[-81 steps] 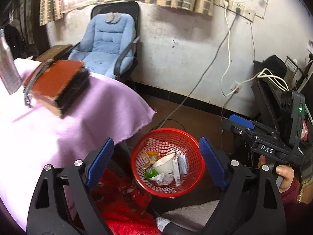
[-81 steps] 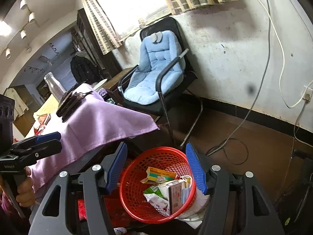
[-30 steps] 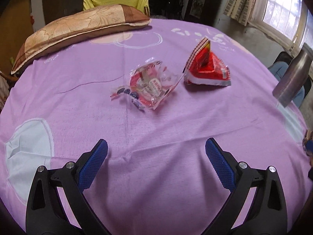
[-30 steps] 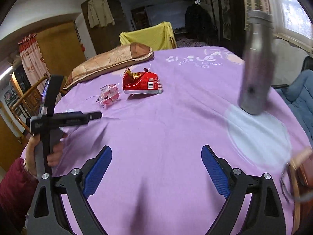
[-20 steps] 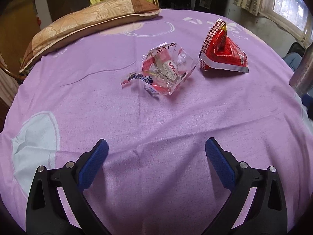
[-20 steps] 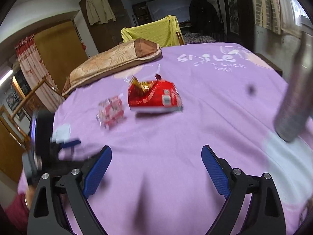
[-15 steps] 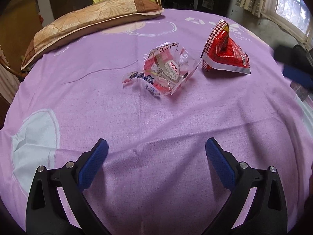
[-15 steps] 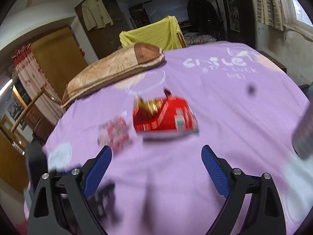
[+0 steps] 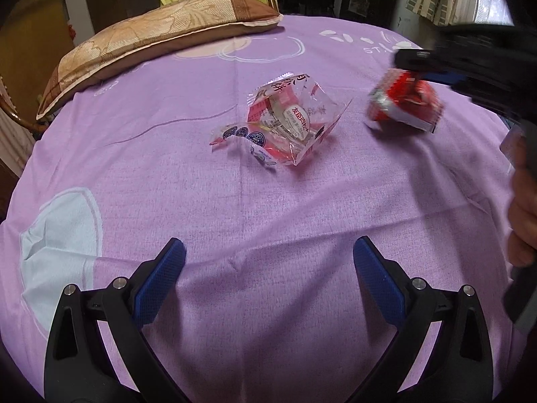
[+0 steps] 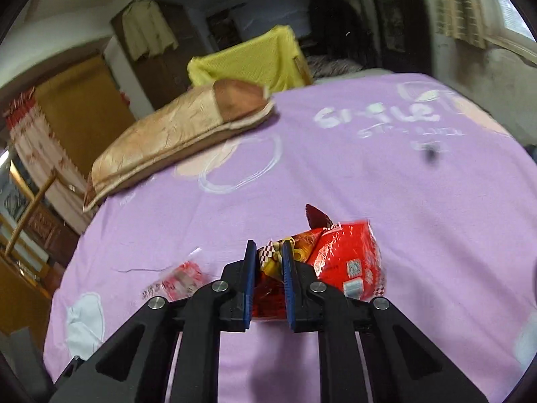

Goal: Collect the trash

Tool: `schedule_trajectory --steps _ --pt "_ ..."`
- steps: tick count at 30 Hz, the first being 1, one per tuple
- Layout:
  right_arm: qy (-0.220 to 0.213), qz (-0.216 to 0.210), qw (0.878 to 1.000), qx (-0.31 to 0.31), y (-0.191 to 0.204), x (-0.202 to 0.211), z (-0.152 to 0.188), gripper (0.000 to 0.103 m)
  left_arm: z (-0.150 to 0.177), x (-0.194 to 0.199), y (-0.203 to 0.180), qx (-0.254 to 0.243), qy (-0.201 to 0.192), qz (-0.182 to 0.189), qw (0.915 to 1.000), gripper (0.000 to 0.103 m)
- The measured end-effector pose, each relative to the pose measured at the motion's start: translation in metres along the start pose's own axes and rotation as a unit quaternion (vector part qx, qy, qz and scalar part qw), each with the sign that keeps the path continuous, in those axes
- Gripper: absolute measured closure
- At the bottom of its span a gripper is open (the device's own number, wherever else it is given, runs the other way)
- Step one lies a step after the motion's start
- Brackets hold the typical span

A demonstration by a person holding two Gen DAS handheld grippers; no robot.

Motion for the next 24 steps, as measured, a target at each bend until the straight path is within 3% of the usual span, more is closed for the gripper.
schedule_trajectory --steps 5,7,8,9,11,13,14,16,24 --pt "0.016 -0.019 0.999 0.038 -0.024 0.054 0.026 0.087 0.0 0.0 0.0 0.0 0.0 0.0 1.0 0.005" --pt "0.022 -0.012 0.997 0.075 -0.032 0.074 0.044 0.08 0.001 0.0 -0.001 0.0 0.0 0.0 1.0 0.005" --pt "0.012 -0.006 0.996 0.092 -0.036 0.085 0.052 0.063 0.001 0.0 0.0 0.0 0.0 0.0 1.0 0.005" --pt "-0.008 -0.001 0.995 0.101 -0.041 0.095 0.059 0.029 0.001 0.001 0.0 0.0 0.0 0.0 1.0 0.005" --pt "-0.061 -0.004 0.994 0.09 -0.052 0.111 0.068 0.008 0.0 0.0 0.0 -0.001 -0.001 0.002 1.0 0.005" --pt "-0.055 -0.014 0.997 0.06 -0.063 0.114 0.069 0.008 0.0 0.001 0.0 -0.003 -0.001 0.004 1.0 0.005" --pt "-0.072 -0.037 0.996 0.045 -0.066 0.121 0.066 0.008 -0.001 0.001 0.001 -0.002 -0.001 0.004 1.0 0.005" --pt "-0.088 -0.042 0.995 0.024 -0.075 0.126 0.061 0.008 -0.002 0.001 0.007 0.007 -0.003 0.002 1.0 0.006" --pt "-0.058 -0.086 0.991 -0.089 -0.11 0.116 0.056 0.008 -0.018 0.015 0.032 0.032 -0.053 -0.021 0.9978 0.006"
Point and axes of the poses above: each gripper's, at about its wrist camera, not at the fingertips, and x roughly against the way its jaws point, y to its left, z to its underside, the point moved 3 cm from there along -x, roughly the way its jaws point, and after that the axes turned 2 degrees about -x, right-handed, at the moved point
